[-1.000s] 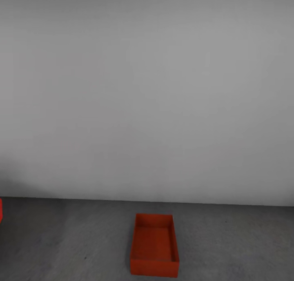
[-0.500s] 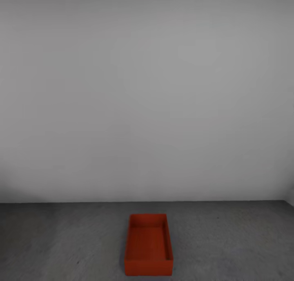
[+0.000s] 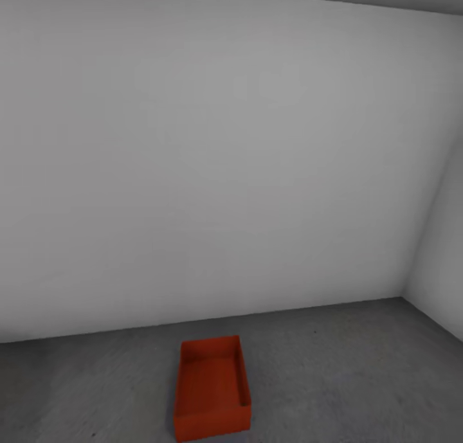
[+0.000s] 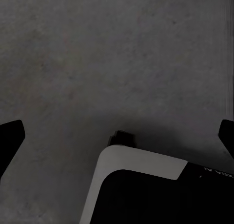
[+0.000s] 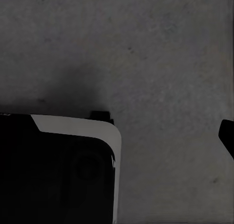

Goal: Move the two storage containers from the living room to the garage. In the garage, place one container on the floor and stack the other container on top of it (either order is fine).

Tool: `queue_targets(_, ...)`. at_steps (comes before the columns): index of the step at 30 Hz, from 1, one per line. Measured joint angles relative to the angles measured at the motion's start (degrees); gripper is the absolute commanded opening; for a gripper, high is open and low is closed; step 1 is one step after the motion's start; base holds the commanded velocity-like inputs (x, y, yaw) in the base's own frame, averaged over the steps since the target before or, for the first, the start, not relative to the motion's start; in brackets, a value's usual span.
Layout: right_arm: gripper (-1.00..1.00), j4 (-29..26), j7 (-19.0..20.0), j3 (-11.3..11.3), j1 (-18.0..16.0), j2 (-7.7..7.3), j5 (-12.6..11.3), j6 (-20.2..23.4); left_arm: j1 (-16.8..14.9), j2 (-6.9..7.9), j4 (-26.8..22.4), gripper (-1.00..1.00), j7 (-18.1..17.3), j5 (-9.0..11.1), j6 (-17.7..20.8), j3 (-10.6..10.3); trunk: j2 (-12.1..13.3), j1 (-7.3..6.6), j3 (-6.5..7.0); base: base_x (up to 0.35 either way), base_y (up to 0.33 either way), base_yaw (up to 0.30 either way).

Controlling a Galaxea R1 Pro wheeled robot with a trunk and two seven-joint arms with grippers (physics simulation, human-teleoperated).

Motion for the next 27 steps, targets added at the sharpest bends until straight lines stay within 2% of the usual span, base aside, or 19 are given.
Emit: queue_targets(27,1.00,0.00,0.00,0.02,0.00,0.04,0.00,0.02,0.00,-0.02,0.00,1.00,0.00,-0.01,0.00,0.00,0.00,0.00,0.00,0.000,0.000,-0.290)
